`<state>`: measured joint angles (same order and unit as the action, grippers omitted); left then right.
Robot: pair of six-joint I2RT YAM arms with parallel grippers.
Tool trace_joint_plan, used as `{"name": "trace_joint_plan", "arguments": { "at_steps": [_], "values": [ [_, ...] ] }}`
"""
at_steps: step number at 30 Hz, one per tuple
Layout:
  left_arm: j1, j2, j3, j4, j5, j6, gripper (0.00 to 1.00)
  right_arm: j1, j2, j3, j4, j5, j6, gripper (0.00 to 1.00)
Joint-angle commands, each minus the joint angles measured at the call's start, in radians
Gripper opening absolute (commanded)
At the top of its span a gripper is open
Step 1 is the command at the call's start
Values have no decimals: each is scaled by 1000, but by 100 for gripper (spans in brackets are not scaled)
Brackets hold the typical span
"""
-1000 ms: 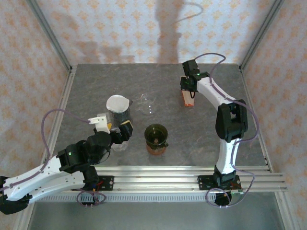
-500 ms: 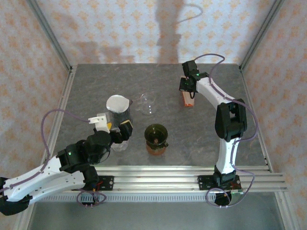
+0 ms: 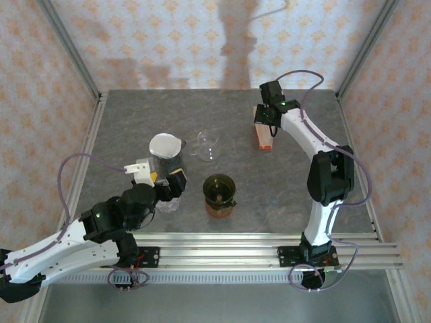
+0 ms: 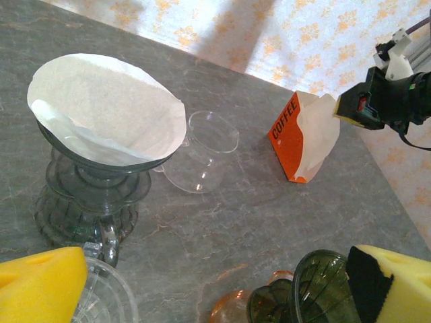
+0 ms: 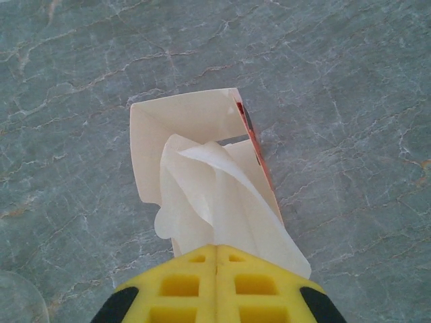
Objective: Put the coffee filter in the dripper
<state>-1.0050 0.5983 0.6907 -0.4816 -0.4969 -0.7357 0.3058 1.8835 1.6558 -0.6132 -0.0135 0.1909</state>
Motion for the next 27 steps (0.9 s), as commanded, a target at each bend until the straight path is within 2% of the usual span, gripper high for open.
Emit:
{"name": "trace_joint_plan", "arguments": {
  "at_steps": [1, 7, 15, 21, 27],
  "values": [
    [12, -3, -9, 13, 1, -16, 100, -5, -51, -33, -17, 52, 21, 0],
    [12, -14, -3, 14, 9, -9, 100, -5, -203, -106, 13, 86, 25, 0],
    [13, -25, 12, 20, 36, -1, 100, 38, -478, -247, 13, 33, 53, 0],
    [15, -19, 37, 2, 63, -1, 100, 172, -694, -322, -90, -32, 51, 0],
    [16, -17, 39, 15, 93, 4, 100, 365, -841, -295, -274, -126, 54, 0]
  ]
}}
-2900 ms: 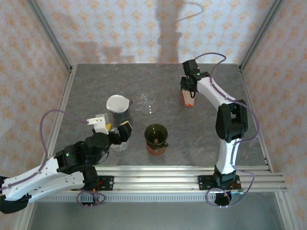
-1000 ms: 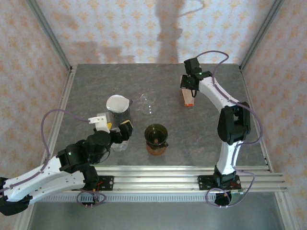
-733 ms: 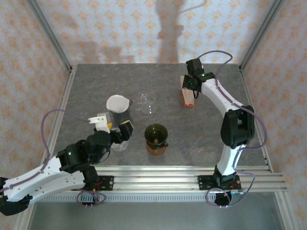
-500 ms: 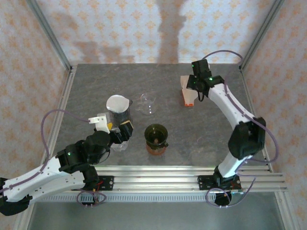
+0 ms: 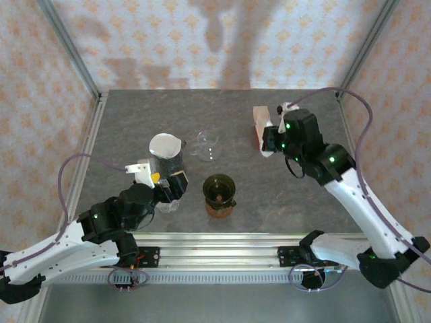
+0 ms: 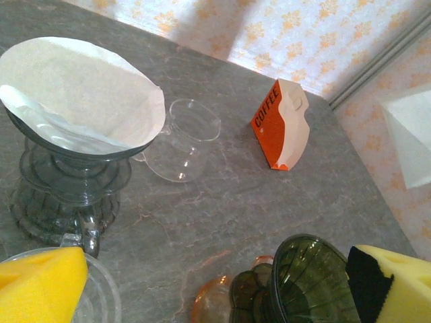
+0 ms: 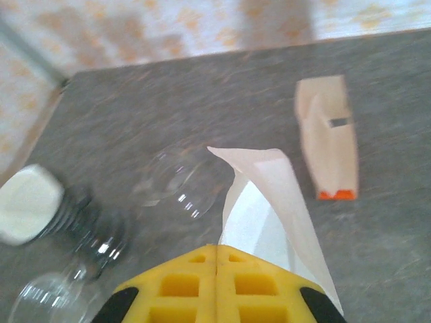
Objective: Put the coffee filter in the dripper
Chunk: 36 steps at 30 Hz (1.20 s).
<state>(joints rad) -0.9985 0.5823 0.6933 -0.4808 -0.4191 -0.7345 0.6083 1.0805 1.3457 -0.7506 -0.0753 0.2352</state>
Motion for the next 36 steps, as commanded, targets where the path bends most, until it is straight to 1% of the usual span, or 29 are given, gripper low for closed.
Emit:
{"name": "trace_joint_plan", "arguments": {
  "at_steps": [1, 5, 8, 11, 17, 22, 27, 36],
  "values": [
    [9, 1, 37, 15, 17, 3, 100, 87, -47, 22, -160, -82, 18, 0],
    [9, 11, 41, 17, 27, 4, 100, 201, -64, 54, -245, -163, 53, 0],
    [9, 23, 45, 15, 32, 6, 100, 288, -53, 84, -292, -183, 87, 0],
    [9, 28, 51, 11, 39, 7, 100, 345, -29, 113, -333, -192, 121, 0],
    [8, 38, 56, 15, 64, 12, 100, 375, 39, 119, -348, -228, 158, 0],
    [8, 42, 57, 16, 83, 13, 100, 378, 98, 140, -332, -220, 162, 0],
    [8, 44, 68, 10, 112, 15, 100, 378, 218, 208, -379, -174, 160, 0],
    [9, 35, 64, 16, 144, 20, 100, 378, 373, 250, -369, -189, 147, 0]
  ]
}}
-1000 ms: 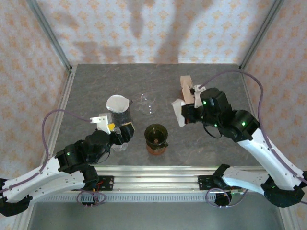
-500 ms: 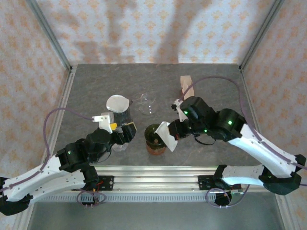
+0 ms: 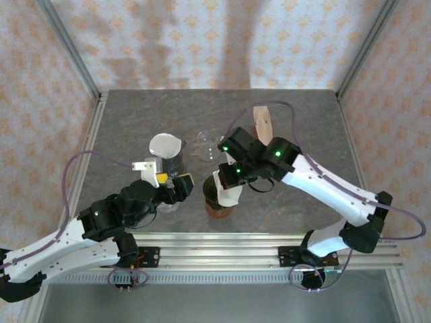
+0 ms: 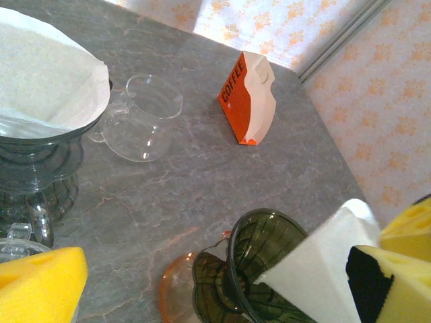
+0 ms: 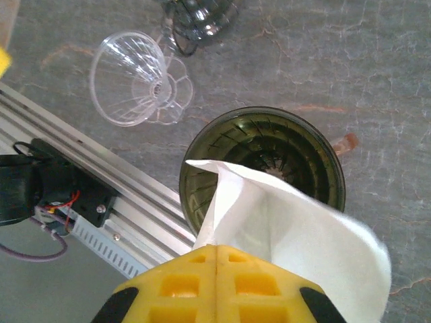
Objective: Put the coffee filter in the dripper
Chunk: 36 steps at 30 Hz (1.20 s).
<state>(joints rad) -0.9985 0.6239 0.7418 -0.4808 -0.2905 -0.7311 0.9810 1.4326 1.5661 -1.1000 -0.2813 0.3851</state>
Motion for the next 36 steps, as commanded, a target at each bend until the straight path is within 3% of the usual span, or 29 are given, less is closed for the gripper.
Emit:
{"name": "trace_joint_plan", "arguments": {
  "at_steps": [1, 16, 17, 20, 25, 31, 34, 36],
  "values": [
    [8, -7, 13, 18, 18, 14, 100, 5, 32, 28, -9, 19, -4, 0],
    [9, 13, 1, 36, 72, 14, 97, 5, 120, -38, 87, 52, -4, 0],
    [8, 22, 4, 39, 82, 15, 95, 5, 115, -41, 92, 56, -3, 2],
    [8, 65, 27, 33, 121, 27, 90, 5, 88, -47, 106, 63, 1, 21],
    [5, 159, 89, 13, 193, 63, 75, 4, -7, -75, 125, 108, 8, 38],
    [-43, 277, 183, -50, 181, 110, 54, 1, -129, -167, 134, 203, 14, 45],
    [-59, 337, 216, -82, 178, 126, 53, -5, -162, -219, 129, 235, 16, 47],
    [-71, 372, 227, -82, 186, 134, 60, -7, -182, -253, 140, 246, 20, 49]
  ]
}}
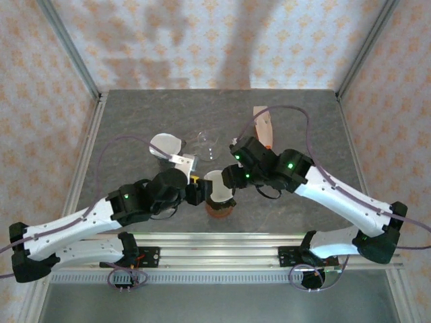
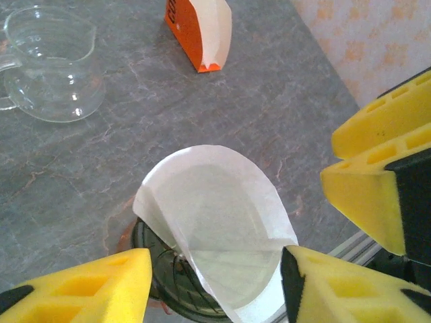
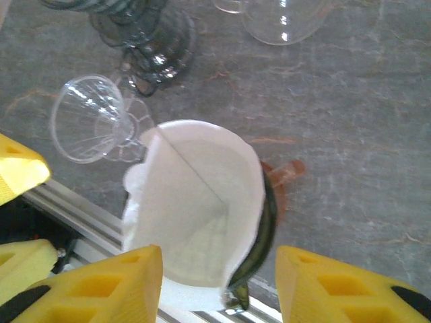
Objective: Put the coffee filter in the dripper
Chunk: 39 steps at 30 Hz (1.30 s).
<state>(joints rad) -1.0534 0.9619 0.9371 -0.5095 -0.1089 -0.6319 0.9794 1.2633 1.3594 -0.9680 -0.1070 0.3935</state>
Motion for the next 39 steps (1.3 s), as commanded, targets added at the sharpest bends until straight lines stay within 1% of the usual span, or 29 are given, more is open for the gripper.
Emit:
{"name": "trace_joint_plan", "arguments": {
  "at_steps": [1, 3, 10, 20, 22, 27, 28, 30, 32, 33, 35, 38, 39],
  "values": [
    [-21, 54, 37, -58, 4, 35, 61, -7, -24, -65, 20, 71, 14, 50],
    [-22, 85, 50, -78, -6, 28, 60, -8, -38, -88, 36, 65, 16, 52],
    [-22, 113, 22, -107, -47, -16, 47, -8, -36, -124, 54, 67, 6, 52],
    [-23, 113, -12, -89, -42, -43, 42, -10, -5, -146, 98, 48, 4, 53],
    [-23, 109, -20, -89, -47, -51, 41, -13, 1, -152, 92, 52, 4, 51],
    [-19, 93, -52, -69, -45, -67, 40, -12, 5, -179, 93, 58, 16, 40],
    [-20, 91, -56, -66, -44, -71, 38, -12, 5, -183, 92, 59, 19, 38],
    [-15, 82, -65, -61, -40, -79, 36, -12, 6, -189, 94, 60, 21, 36],
    [-12, 64, -76, -33, -22, -82, 36, -12, 6, -190, 98, 59, 23, 35],
    [-11, 49, -86, -12, -9, -86, 37, -12, 6, -189, 99, 58, 25, 35],
    [-4, 18, -105, 36, 16, -98, 47, -13, 8, -186, 101, 55, 27, 35],
    [31, -33, -140, 108, 61, -122, 56, -12, 12, -180, 98, 50, 26, 34],
    [56, -47, -155, 134, 86, -128, 59, -12, 13, -180, 98, 50, 26, 34]
  ]
}}
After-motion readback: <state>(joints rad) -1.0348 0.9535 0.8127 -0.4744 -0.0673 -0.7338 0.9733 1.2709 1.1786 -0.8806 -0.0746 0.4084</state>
